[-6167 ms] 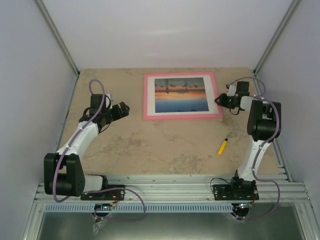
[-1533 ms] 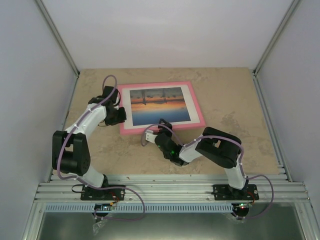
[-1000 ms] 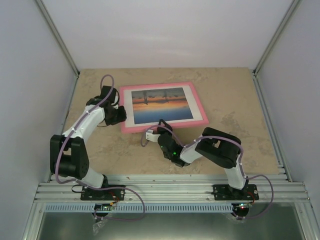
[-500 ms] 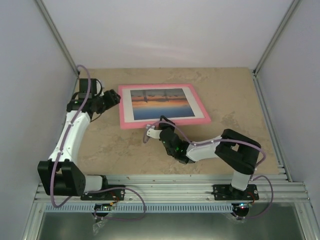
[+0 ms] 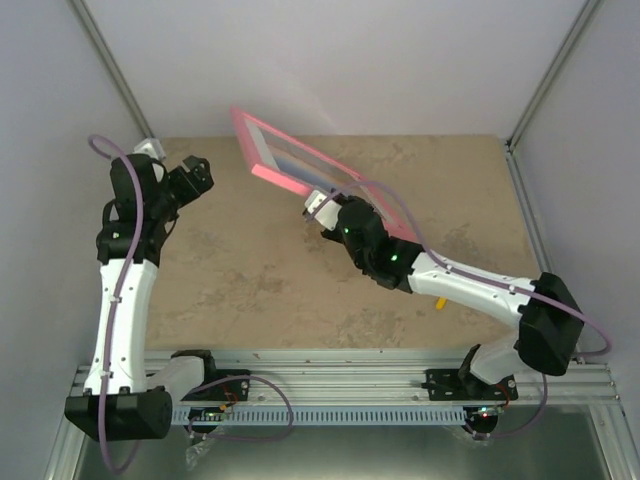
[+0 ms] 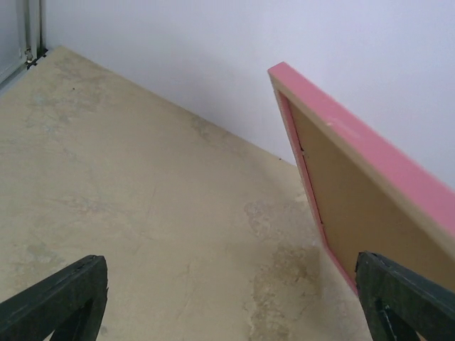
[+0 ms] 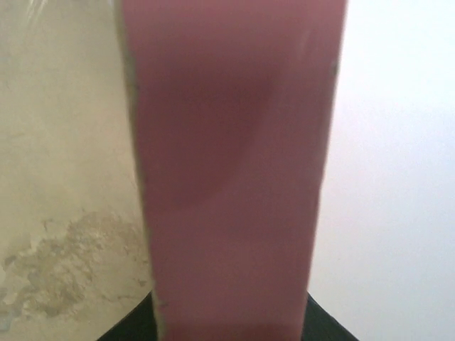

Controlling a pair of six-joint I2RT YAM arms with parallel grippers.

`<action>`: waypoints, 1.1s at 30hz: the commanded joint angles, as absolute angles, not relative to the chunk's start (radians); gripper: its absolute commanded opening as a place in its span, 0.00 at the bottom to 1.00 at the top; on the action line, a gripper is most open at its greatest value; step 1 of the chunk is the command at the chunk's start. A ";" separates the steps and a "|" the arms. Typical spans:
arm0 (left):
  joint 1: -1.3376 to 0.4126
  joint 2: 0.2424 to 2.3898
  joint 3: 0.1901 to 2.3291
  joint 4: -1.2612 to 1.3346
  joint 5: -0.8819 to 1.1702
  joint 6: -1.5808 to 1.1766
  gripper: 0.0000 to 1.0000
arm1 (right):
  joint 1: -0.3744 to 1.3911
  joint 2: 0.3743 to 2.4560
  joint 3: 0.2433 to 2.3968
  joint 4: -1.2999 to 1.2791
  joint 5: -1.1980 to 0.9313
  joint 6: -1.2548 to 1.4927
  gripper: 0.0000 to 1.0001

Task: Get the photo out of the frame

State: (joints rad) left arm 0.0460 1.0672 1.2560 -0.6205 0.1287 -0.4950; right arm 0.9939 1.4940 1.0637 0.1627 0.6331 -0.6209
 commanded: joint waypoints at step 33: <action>0.048 1.313 1.068 -0.517 0.528 -0.460 1.00 | 0.351 1.302 1.151 -0.012 -0.478 0.596 0.01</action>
State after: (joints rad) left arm 0.0460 1.2778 1.1049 -0.5129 0.4740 -0.4866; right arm 0.3767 1.2816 1.1530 -0.1471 -0.3176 0.4858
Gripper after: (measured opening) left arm 0.997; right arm 0.202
